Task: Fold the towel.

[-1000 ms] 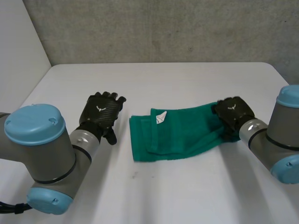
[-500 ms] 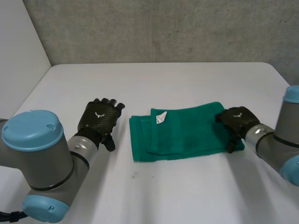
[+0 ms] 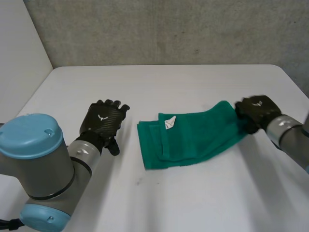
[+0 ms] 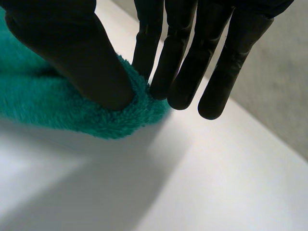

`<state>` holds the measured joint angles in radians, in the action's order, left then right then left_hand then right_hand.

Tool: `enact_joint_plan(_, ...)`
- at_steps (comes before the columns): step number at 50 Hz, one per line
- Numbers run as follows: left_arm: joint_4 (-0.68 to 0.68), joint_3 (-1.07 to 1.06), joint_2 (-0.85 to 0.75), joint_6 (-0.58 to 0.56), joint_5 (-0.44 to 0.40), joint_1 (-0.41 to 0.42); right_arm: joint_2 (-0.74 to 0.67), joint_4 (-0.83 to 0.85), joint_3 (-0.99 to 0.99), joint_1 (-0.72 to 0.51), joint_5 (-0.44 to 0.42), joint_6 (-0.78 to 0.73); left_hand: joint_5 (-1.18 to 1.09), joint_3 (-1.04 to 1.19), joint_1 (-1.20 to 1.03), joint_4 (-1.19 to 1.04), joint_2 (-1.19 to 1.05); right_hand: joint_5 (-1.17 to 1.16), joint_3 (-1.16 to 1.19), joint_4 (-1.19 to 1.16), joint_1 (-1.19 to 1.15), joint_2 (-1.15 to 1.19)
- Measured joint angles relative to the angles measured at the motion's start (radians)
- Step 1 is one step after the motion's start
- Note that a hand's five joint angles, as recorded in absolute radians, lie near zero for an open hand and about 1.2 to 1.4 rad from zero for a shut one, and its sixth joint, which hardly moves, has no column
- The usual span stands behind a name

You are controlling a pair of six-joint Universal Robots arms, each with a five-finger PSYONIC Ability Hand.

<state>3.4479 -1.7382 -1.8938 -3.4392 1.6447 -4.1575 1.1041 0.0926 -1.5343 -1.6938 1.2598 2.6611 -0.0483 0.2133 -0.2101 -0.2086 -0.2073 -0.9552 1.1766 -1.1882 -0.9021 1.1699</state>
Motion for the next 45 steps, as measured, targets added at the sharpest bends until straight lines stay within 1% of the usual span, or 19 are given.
enact_joint_plan(2, 0.0, -0.002, 0.01, 0.0, 0.0, 0.0, 0.01, -0.008, 0.035, -0.067, -0.002, 0.007, 0.0, 0.0, 0.0, 0.0, 0.0, 0.0, 0.0, 0.0, 0.0, 0.0)
enact_joint_plan(4, 0.0, -0.002, 0.01, 0.0, 0.0, 0.0, 0.01, -0.008, 0.035, -0.067, -0.002, 0.007, 0.0, 0.0, 0.0, 0.0, 0.0, 0.0, 0.0, 0.0, 0.0, 0.0)
enact_joint_plan(5, -0.001, -0.007, 0.024, 0.0, 0.001, 0.0, 0.013, -0.023, 0.078, -0.166, -0.004, 0.01, 0.0, 0.0, 0.0, 0.0, 0.0, -0.017, 0.0, 0.0, 0.0, 0.0)
enact_joint_plan(7, -0.001, -0.009, 0.027, 0.0, 0.001, 0.0, 0.013, -0.027, 0.088, -0.191, -0.005, 0.009, 0.0, 0.0, 0.0, 0.0, 0.0, -0.018, 0.0, 0.0, 0.0, 0.0)
enact_joint_plan(8, 0.0, -0.013, 0.034, 0.0, 0.001, -0.001, 0.008, -0.036, 0.111, -0.262, -0.01, 0.008, 0.0, 0.0, 0.0, 0.0, 0.0, -0.018, 0.0, 0.0, 0.0, 0.0)
enact_joint_plan(12, 0.0, -0.021, 0.047, 0.001, 0.002, -0.007, -0.036, -0.05, 0.147, -0.408, -0.034, -0.005, 0.0, 0.0, 0.0, 0.0, 0.0, -0.02, 0.0, 0.0, -0.014, 0.006)
enact_joint_plan(17, 0.003, -0.017, 0.051, 0.006, 0.002, -0.013, -0.11, -0.055, 0.173, -0.51, -0.078, -0.043, 0.0, 0.0, 0.0, 0.0, 0.0, -0.021, 0.0, 0.001, -0.013, 0.006)
enact_joint_plan(18, 0.003, -0.017, 0.051, 0.006, 0.002, -0.013, -0.11, -0.055, 0.173, -0.51, -0.078, -0.043, 0.0, 0.0, 0.0, 0.0, 0.0, -0.021, 0.0, 0.001, -0.013, 0.006)
enact_joint_plan(19, 0.004, -0.011, 0.05, 0.011, 0.001, -0.013, -0.129, -0.057, 0.183, -0.523, -0.081, -0.057, 0.0, 0.0, 0.0, 0.0, 0.0, 0.16, -0.193, 0.197, 0.171, -0.209)
enact_joint_plan(20, 0.005, -0.007, 0.05, 0.014, 0.001, -0.013, -0.135, -0.057, 0.188, -0.527, -0.081, -0.062, 0.0, 0.0, 0.0, 0.0, 0.0, 0.239, -0.276, 0.28, 0.239, -0.292)
enact_joint_plan(21, 0.006, 0.005, 0.048, 0.023, 0.0, -0.011, -0.147, -0.058, 0.197, -0.531, -0.071, -0.069, 0.0, 0.0, 0.0, 0.0, 0.0, 0.404, -0.447, 0.452, 0.349, -0.465)
enact_joint_plan(22, 0.007, 0.017, 0.046, 0.031, 0.0, -0.01, -0.15, -0.058, 0.201, -0.531, -0.06, -0.07, 0.0, 0.0, 0.0, 0.0, 0.0, 0.651, -0.693, 0.698, 0.546, -0.692)
enact_joint_plan(24, 0.008, 0.04, 0.04, 0.047, 0.0, -0.006, -0.15, -0.059, 0.205, -0.53, -0.036, -0.064, 0.0, 0.0, 0.0, 0.0, 0.0, 0.818, -0.869, 0.878, 0.666, -0.864)
enact_joint_plan(25, 0.008, 0.062, 0.032, 0.063, 0.0, 0.0, -0.14, -0.059, 0.207, -0.523, -0.004, -0.047, 0.0, 0.0, 0.0, 0.0, 0.0, 0.883, -0.944, 0.95, 0.7, -0.93)
enact_joint_plan(28, 0.006, 0.114, 0.005, 0.101, 0.0, 0.022, -0.103, -0.059, 0.201, -0.501, 0.05, 0.004, 0.0, 0.0, 0.0, 0.0, 0.0, 0.897, -0.966, 0.963, 0.704, -0.949)
enact_joint_plan(32, -0.013, 0.211, -0.06, 0.16, -0.001, 0.075, -0.041, -0.06, 0.181, -0.445, 0.087, 0.109, 0.0, 0.0, 0.0, 0.0, 0.0, 0.897, -0.967, 0.963, 0.704, -0.95)
enact_joint_plan(36, -0.059, 0.314, -0.146, 0.22, -0.002, 0.126, -0.013, -0.071, 0.169, -0.393, 0.075, 0.193, 0.0, 0.0, 0.0, 0.0, 0.0, 0.897, -0.967, 0.963, 0.704, -0.95)
enact_joint_plan(39, -0.099, 0.377, -0.209, 0.257, -0.003, 0.151, -0.022, -0.104, 0.171, -0.347, 0.044, 0.24, 0.0, 0.0, 0.0, 0.0, 0.0, 0.897, -0.967, 0.963, 0.704, -0.95)
enact_joint_plan(45, -0.205, 0.493, -0.354, 0.321, 0.001, 0.183, -0.112, -0.176, 0.211, -0.301, 0.01, 0.247, 0.0, 0.0, 0.0, 0.0, 0.0, 0.897, -0.967, 0.963, 0.704, -0.95)
